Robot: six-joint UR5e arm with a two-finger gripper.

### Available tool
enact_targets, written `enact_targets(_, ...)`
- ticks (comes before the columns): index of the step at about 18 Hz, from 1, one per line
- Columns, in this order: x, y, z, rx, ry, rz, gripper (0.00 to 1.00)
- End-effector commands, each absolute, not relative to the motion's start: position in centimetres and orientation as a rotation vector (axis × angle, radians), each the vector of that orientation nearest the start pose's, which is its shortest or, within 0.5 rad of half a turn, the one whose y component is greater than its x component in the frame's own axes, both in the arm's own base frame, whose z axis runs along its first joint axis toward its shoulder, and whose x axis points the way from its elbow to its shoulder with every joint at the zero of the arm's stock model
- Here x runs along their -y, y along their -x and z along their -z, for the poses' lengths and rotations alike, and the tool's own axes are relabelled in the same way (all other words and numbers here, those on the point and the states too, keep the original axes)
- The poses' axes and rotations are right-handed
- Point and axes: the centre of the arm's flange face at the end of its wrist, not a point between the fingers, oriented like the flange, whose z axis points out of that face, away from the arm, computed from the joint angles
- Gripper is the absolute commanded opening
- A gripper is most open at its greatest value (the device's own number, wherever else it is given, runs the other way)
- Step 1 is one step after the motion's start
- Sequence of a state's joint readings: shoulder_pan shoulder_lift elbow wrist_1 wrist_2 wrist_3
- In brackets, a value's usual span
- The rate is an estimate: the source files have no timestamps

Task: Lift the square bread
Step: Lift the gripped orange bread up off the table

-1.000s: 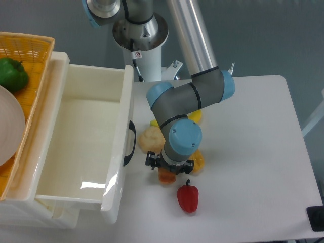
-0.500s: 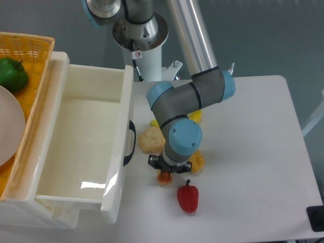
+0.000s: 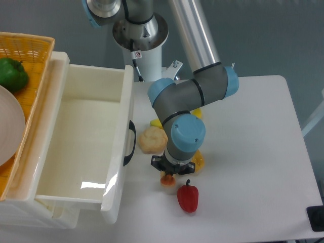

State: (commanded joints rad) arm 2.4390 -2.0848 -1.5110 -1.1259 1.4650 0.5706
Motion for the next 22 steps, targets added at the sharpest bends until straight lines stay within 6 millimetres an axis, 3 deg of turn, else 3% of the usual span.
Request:
enact_targets(4,-53.1,40.6,-28.5,0.275,3.052,0.110,0.00)
enact_targets(7,-51.9,41.0,-30.5,0.245,3.047,0.093,0.00)
enact_targets(14,-49.4,40.6,-35.1,-0.045,3.030,0.036,0.00)
enact_targets(22,-48.2,41.5,-35.7,-0.060,3.023,0.026,0.00)
